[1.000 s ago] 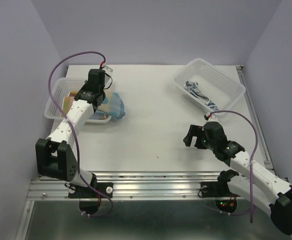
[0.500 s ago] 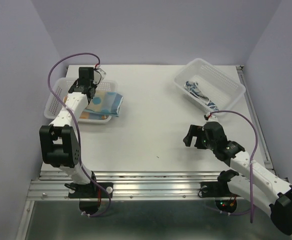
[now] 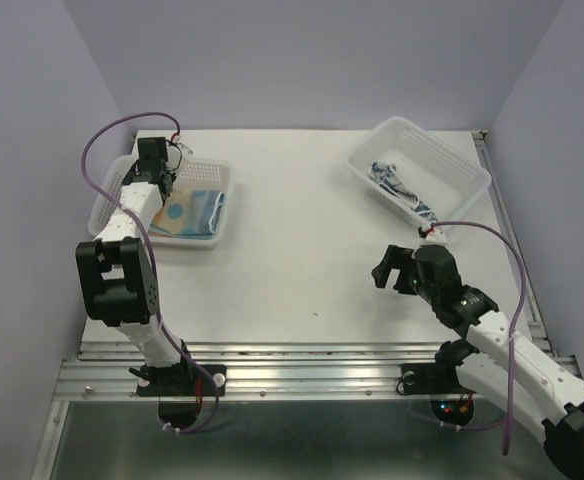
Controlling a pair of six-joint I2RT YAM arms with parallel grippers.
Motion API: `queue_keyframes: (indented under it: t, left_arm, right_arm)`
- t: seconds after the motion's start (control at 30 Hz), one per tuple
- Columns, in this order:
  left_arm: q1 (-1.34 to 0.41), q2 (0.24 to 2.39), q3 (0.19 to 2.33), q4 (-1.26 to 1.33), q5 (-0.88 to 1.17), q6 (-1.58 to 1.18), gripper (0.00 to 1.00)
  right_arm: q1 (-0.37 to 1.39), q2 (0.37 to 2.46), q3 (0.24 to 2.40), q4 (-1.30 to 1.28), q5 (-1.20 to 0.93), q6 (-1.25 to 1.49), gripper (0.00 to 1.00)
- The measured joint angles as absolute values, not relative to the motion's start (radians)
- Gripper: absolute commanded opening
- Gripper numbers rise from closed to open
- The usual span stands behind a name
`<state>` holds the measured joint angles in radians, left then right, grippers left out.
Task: Fold and stack the towels
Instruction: Neatly place the folded towel into the bin
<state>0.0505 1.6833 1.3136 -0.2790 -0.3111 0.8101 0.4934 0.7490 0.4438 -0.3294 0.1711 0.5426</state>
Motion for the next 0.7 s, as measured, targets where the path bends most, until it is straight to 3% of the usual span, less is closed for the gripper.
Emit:
queue_keyframes:
  t: [0.57,0.63,0.7]
  left_arm:
    - [0.097,1.689,1.317,-0.236,-0.306,0.807,0.0]
    - [0.103,1.687,1.317,-0.224,-0.307,0.806,0.6]
    - [0.105,1.686,1.317,-0.22,-0.31,0.8,0.99]
  right_arm:
    - [0.493,0.732,0.443,-0.326,0.18,0.539,1.0]
    - [0.493,0.743,0.443,-0.324,0.175,0.539,1.0]
    - [0.493,0.753,0.443,-0.324,0.171,0.539,1.0]
